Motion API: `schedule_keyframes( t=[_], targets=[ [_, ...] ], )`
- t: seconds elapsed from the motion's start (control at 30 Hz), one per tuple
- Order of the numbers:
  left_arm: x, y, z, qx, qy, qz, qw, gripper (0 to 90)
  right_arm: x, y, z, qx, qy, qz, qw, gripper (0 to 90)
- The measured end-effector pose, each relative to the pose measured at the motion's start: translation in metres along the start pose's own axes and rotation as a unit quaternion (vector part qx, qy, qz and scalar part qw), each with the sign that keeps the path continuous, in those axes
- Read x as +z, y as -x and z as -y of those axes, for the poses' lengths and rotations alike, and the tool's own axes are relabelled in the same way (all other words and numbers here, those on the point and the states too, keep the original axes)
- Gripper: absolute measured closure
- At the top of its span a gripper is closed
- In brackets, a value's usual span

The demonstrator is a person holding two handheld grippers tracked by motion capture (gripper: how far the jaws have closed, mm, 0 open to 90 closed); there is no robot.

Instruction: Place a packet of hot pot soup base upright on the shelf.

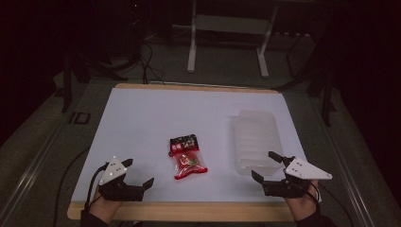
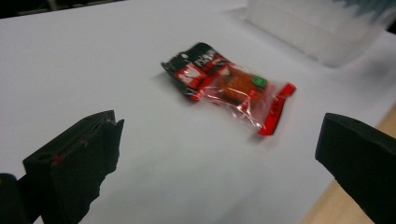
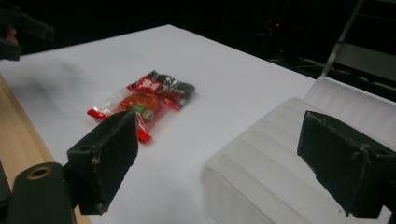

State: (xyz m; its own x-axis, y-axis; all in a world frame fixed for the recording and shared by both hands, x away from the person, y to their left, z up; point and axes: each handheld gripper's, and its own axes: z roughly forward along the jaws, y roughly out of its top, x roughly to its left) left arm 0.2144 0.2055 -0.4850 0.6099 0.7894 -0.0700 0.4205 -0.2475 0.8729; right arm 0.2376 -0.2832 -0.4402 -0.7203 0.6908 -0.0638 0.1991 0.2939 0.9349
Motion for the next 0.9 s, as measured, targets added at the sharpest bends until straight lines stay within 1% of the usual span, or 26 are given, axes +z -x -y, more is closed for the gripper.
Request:
schedule_keyframes(
  t=[0.03, 0.07, 0.1, 0.13, 0.23, 0.27, 0.3, 0.33, 0.37, 0.4, 0.43, 0.5, 0.53, 0.6, 0.63, 0.67, 0.7, 0.73, 0.8, 0.83, 0.87, 0.9],
  targets=[
    [0.000, 0.001, 0.000, 0.008, -0.004, 0.009, 0.9999, 0.0, -0.001, 0.000, 0.000, 0.002, -0.003, -0.001, 1.0000, 12.5],
    [0.001, 0.004, -0.001, 0.020, -0.017, 0.030, 0.9992, 0.0, -0.002, 0.000, 0.001, 0.005, -0.002, -0.003, 1.0000, 12.5],
    [0.001, 0.004, -0.001, 0.020, -0.017, 0.030, 0.9992, 0.0, -0.002, 0.000, 0.002, 0.005, -0.003, -0.005, 1.0000, 12.5],
    [0.001, 0.005, -0.001, 0.023, -0.027, 0.044, 0.9984, 0.0, -0.002, 0.000, 0.002, 0.005, -0.003, -0.005, 1.0000, 12.5],
    [0.004, 0.008, 0.000, 0.030, -0.061, 0.078, 0.9946, 0.0, -0.003, 0.001, 0.003, 0.009, -0.010, -0.009, 0.9999, 12.6],
    [0.005, 0.009, 0.000, 0.032, -0.068, 0.084, 0.9936, 0.0, -0.003, 0.001, 0.004, 0.009, -0.010, -0.011, 0.9999, 12.6],
    [0.007, 0.011, -0.001, 0.029, -0.078, 0.097, 0.9918, 0.0, -0.003, 0.001, 0.004, 0.008, -0.011, -0.012, 0.9998, 12.6],
    [0.007, 0.011, -0.001, 0.029, -0.078, 0.097, 0.9918, 0.0, -0.003, 0.001, 0.004, 0.008, -0.011, -0.012, 0.9998, 12.6],
    [0.007, 0.011, -0.005, 0.016, -0.081, 0.118, 0.9896, 0.0, -0.005, 0.000, 0.003, 0.008, -0.008, -0.010, 0.9999, 12.4],
    [0.007, 0.011, -0.005, 0.016, -0.081, 0.118, 0.9896, 0.0, -0.005, 0.000, 0.003, 0.008, -0.008, -0.010, 0.9999, 12.4],
    [0.007, 0.013, -0.010, 0.021, -0.077, 0.127, 0.9887, 0.0, -0.006, -0.001, 0.001, 0.009, -0.002, -0.018, 0.9998, 11.4],
    [0.007, 0.014, -0.016, 0.022, -0.082, 0.116, 0.9897, 0.0, -0.008, -0.002, -0.001, 0.007, 0.007, -0.019, 0.9998, 11.3],
    [0.007, 0.014, -0.016, 0.022, -0.082, 0.116, 0.9897, 0.0, -0.008, -0.002, -0.001, 0.007, 0.007, -0.019, 0.9998, 11.3],
    [0.007, 0.015, -0.021, 0.029, -0.081, 0.110, 0.9902, 0.0, -0.009, -0.003, -0.002, 0.002, 0.011, -0.020, 0.9997, 10.9],
    [0.007, 0.014, -0.023, 0.025, -0.081, 0.114, 0.9899, 0.0, -0.010, -0.004, -0.003, 0.006, 0.013, -0.032, 0.9994, 10.5],
    [0.008, 0.014, -0.028, 0.015, -0.073, 0.115, 0.9906, 0.0, -0.010, -0.005, -0.004, 0.003, 0.014, -0.030, 0.9994, 10.5],
    [0.008, 0.014, -0.028, 0.015, -0.073, 0.115, 0.9906, 0.0, -0.009, -0.006, -0.004, 0.002, 0.014, -0.031, 0.9994, 10.4],
    [0.008, 0.013, -0.030, 0.009, -0.072, 0.115, 0.9907, 0.0, -0.009, -0.006, -0.004, 0.002, 0.014, -0.031, 0.9994, 10.4],
    [0.009, 0.012, -0.034, -0.003, -0.067, 0.106, 0.9921, 0.0, -0.008, -0.010, -0.005, 0.002, 0.014, -0.033, 0.9994, 10.4],
    [0.010, 0.011, -0.039, -0.009, -0.062, 0.100, 0.9930, 0.0, -0.008, -0.011, -0.006, 0.002, 0.014, -0.038, 0.9992, 10.4],
    [0.010, 0.011, -0.039, -0.009, -0.062, 0.100, 0.9930, 0.0, -0.007, -0.012, -0.006, 0.000, 0.015, -0.037, 0.9992, 10.4],
    [0.012, 0.009, -0.043, -0.015, -0.062, 0.103, 0.9927, 0.0, -0.007, -0.013, -0.007, -0.001, 0.016, -0.037, 0.9992, 10.4]
  ],
)
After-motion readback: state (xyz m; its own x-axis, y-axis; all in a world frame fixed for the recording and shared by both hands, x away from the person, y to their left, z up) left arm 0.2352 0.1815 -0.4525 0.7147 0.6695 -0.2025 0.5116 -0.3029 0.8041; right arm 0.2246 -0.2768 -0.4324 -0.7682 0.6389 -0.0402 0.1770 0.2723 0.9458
